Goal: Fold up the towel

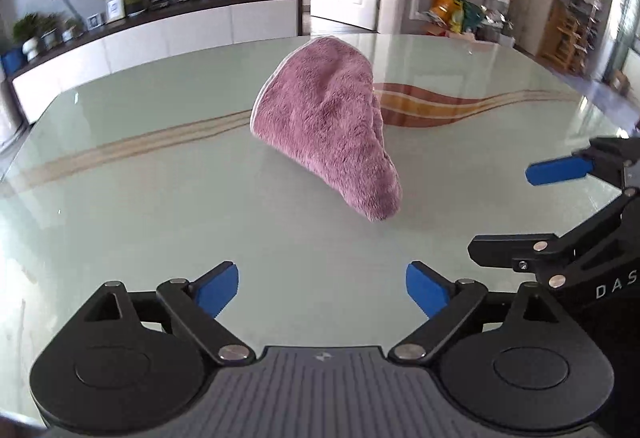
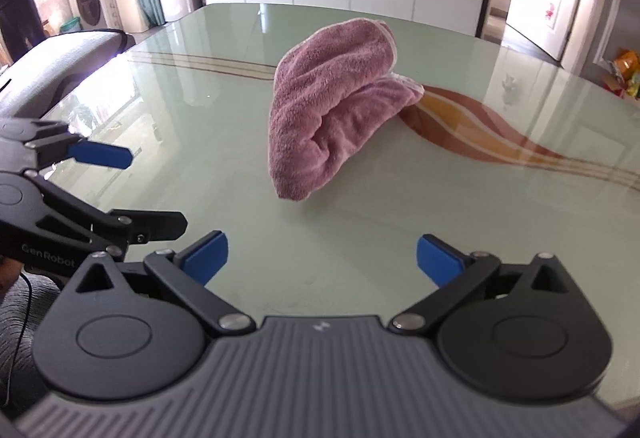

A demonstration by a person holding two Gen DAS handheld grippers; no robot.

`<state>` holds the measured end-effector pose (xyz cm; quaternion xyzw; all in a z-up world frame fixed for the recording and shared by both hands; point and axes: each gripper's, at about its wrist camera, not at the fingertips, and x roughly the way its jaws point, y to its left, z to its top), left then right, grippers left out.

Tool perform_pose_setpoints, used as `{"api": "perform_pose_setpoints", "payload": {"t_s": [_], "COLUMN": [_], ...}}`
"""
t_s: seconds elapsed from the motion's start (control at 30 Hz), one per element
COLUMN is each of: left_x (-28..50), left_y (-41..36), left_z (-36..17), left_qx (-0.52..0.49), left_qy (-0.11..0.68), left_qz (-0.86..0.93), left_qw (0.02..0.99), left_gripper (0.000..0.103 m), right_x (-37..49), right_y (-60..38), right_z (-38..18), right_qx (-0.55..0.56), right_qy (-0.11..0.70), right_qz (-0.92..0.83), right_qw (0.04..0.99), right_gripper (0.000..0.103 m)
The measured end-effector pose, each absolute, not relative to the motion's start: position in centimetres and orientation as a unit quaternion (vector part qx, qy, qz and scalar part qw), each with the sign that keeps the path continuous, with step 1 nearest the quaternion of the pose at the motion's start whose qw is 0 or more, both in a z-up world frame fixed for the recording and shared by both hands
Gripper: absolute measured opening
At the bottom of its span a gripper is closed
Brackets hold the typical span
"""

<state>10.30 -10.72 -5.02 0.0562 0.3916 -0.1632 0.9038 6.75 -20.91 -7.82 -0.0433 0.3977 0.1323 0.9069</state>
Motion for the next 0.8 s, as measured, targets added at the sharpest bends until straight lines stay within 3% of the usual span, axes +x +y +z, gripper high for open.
{"api": "perform_pose_setpoints", "payload": {"t_s": [0.8], "left_x": [6.4], "left_y": [-9.3], "left_z": [-4.4], "left_qx": [-0.009], "left_qy": [0.354], "left_qz": [-0.118], "left_qw": [0.928], "left_gripper": [0.100], "right_x": [0.5], "right_y": [-21.5], "right_z": [-7.2], "right_qx": [0.005], "right_qy": [0.346], "right_qz": [0.012], "right_qw": [0.938], "right_gripper": [0.103]}}
